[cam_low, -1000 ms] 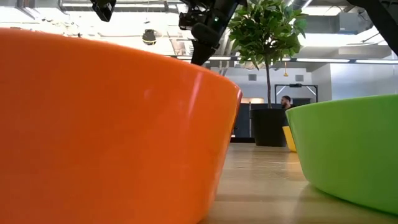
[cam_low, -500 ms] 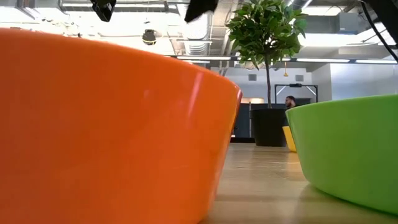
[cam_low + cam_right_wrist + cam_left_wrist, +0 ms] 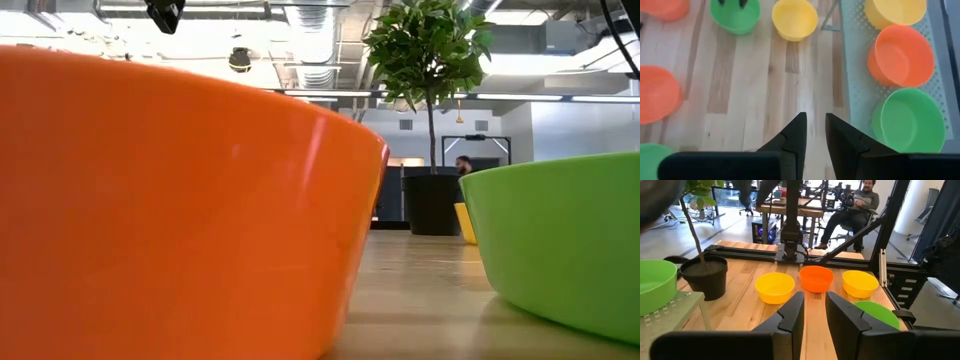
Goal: Pick & Place Mini bowls
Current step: Stack the yellow bowl on top of the yellow bowl on the shelf
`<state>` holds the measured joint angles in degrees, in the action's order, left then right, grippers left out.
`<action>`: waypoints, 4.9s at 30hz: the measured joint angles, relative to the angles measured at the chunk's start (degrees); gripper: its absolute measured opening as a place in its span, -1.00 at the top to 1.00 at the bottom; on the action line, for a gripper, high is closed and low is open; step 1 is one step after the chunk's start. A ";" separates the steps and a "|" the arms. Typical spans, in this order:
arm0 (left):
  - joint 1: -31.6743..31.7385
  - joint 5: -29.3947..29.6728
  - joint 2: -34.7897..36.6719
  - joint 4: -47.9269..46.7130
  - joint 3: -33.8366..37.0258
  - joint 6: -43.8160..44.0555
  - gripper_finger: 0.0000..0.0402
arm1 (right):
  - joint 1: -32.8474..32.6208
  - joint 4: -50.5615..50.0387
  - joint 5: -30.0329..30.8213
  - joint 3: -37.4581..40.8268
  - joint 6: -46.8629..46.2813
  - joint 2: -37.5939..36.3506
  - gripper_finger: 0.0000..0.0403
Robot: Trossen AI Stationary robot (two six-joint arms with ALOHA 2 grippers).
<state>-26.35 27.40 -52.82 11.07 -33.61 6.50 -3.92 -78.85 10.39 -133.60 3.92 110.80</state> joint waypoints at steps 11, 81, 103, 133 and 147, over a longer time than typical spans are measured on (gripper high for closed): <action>-2.88 -0.01 11.43 -7.02 3.23 3.15 0.60 | -1.38 17.33 -8.50 27.41 -1.92 -8.38 0.68; -2.79 2.93 17.07 -2.76 11.26 4.11 0.60 | -5.83 92.69 -10.36 95.54 -12.39 -39.10 0.68; -0.65 -4.72 0.60 -38.76 -9.63 24.55 0.60 | -1.61 92.70 -10.36 95.54 -12.41 -39.08 0.68; 8.46 -11.17 -15.65 -47.09 -0.20 40.96 0.19 | -0.04 92.70 -10.38 95.54 -12.55 -39.08 0.68; 6.52 -9.95 -15.36 -46.58 0.86 41.99 0.93 | -0.17 92.68 -10.40 95.54 -12.55 -39.08 0.68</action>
<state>-19.84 17.45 -68.17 -35.51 -32.74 48.50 -4.10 13.82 0.00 -38.06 -8.63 71.72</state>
